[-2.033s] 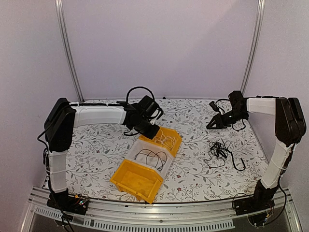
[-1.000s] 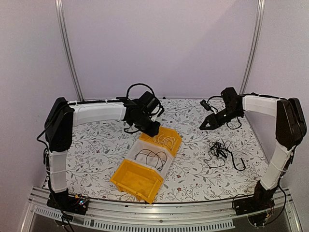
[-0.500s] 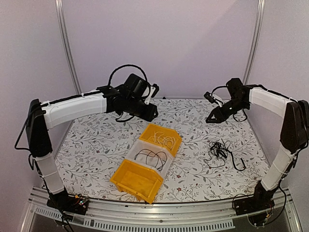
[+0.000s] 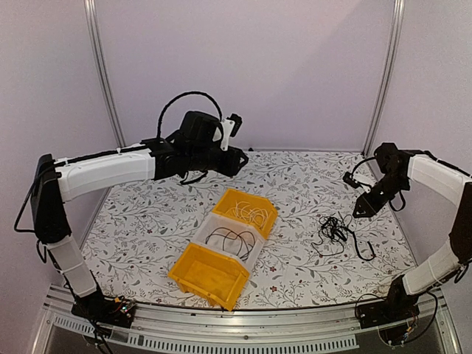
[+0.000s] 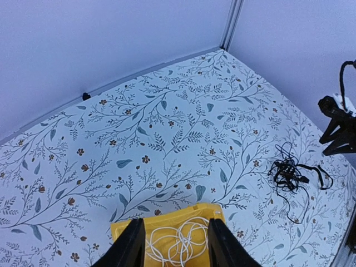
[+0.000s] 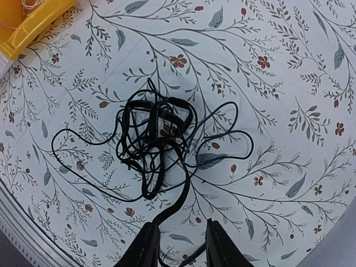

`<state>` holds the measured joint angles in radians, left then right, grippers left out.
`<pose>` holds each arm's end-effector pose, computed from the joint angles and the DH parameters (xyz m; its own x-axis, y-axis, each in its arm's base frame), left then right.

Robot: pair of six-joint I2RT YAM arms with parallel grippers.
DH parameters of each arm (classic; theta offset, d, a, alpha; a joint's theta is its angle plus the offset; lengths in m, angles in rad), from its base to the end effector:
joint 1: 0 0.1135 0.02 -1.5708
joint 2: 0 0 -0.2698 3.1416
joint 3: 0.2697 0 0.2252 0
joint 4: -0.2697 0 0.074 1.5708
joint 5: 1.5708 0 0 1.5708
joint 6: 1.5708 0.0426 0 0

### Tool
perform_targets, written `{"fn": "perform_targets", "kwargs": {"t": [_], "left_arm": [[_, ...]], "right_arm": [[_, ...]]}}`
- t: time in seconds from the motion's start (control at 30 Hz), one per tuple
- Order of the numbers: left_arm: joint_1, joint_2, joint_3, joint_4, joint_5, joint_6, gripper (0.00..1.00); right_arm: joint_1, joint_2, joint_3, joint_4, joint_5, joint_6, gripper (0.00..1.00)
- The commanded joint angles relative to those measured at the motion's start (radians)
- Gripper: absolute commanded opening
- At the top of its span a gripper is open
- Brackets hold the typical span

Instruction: Untangle the cables

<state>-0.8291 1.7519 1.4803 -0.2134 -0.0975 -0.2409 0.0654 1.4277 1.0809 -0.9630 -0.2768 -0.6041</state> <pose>0.2711 -0.2897 0.3242 -0.4670 0.1583 -0.8700 0.5810 0.7966 -0.1670 0.2345 0.0270 0.2521 -0.7178 -0.5946 -0.3623 -0.6573 0.7503 0.0707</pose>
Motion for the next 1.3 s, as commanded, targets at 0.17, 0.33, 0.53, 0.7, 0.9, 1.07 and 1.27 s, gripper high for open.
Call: {"fn": "perform_targets", "kwargs": {"t": [0.17, 0.33, 0.53, 0.7, 0.9, 1.07, 1.27], "left_arm": [[-0.021, -0.029, -0.020, 0.038, 0.038, -0.031, 0.42], [-0.021, -0.038, -0.002, -0.007, 0.019, -0.021, 0.42], [-0.021, -0.044, -0.002, -0.021, -0.002, -0.015, 0.42], [-0.021, -0.017, 0.014, -0.022, 0.022, -0.023, 0.42], [-0.025, 0.000, 0.026, -0.022, 0.045, -0.028, 0.42], [-0.029, -0.001, 0.013, -0.010, 0.044, -0.032, 0.42], [-0.036, 0.004, 0.021, -0.003, 0.044, -0.044, 0.42]], "right_arm": [[-0.044, 0.227, 0.071, 0.116, 0.065, 0.113, 0.31], [-0.049, 0.368, 0.106, 0.147, 0.061, 0.121, 0.31], [-0.055, 0.445, 0.115, 0.174, 0.030, 0.115, 0.23], [-0.058, 0.456, 0.109, 0.201, 0.031, 0.121, 0.11], [-0.058, 0.448, 0.111, 0.210, 0.067, 0.160, 0.27], [-0.058, 0.411, 0.117, 0.220, 0.043, 0.180, 0.36], [-0.058, 0.465, 0.155, 0.203, -0.055, 0.181, 0.26]]}}
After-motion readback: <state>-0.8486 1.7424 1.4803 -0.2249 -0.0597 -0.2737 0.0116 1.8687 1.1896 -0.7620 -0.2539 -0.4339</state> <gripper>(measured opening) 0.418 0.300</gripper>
